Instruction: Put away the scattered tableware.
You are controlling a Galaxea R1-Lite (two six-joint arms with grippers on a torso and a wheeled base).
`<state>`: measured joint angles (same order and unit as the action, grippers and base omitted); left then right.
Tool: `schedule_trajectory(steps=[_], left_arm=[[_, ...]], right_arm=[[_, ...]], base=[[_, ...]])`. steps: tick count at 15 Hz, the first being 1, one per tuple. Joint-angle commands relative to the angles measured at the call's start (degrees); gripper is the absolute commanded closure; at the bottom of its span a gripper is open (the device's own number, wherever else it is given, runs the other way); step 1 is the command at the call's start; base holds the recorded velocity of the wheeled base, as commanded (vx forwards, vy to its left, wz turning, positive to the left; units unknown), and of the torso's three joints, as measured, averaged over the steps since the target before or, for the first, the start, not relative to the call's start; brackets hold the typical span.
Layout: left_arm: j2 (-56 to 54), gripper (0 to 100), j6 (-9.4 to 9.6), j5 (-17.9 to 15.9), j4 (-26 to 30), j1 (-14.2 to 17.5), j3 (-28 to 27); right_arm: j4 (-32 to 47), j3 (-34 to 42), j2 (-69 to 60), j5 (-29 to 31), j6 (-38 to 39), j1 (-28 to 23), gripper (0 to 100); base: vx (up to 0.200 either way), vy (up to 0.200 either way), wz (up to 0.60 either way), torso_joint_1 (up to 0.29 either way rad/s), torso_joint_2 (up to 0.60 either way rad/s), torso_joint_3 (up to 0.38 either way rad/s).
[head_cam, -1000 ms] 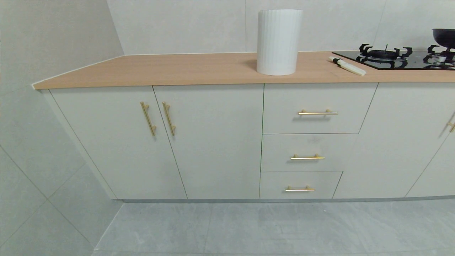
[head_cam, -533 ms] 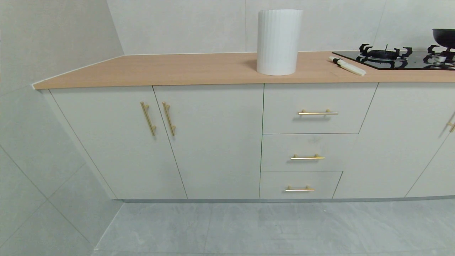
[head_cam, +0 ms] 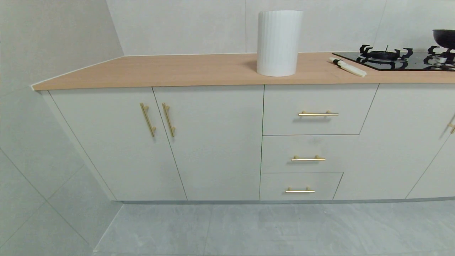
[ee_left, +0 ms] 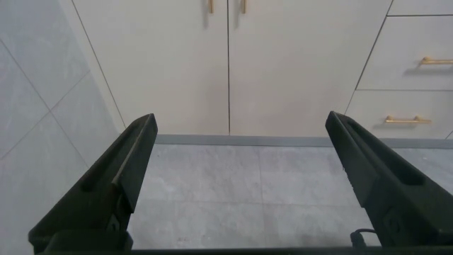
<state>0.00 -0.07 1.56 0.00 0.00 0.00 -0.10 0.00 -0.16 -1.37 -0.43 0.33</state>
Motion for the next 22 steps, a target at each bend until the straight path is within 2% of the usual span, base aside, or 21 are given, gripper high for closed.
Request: schedule_trajectory(steps=[1, 21, 22], left_arm=[[0.0, 0, -0.01, 0.02, 0.0, 0.0, 0.0], [0.0, 0, -0.01, 0.02, 0.0, 0.0, 0.0], [0.0, 0, -0.01, 0.02, 0.0, 0.0, 0.0]], right_arm=[[0.01, 0.0, 0.16, 0.05, -0.01, 0.02, 0], [0.01, 0.0, 0.16, -0.04, 0.16, 0.02, 0], [0.01, 0.0, 0.16, 0.05, 0.16, 0.02, 0]], base=[[0.2, 0.0, 0.0, -0.002, 0.0, 0.007], [0.2, 0.0, 0.0, 0.003, 0.0, 0.003], [0.0, 0.0, 0.0, 0.0, 0.0, 0.0]])
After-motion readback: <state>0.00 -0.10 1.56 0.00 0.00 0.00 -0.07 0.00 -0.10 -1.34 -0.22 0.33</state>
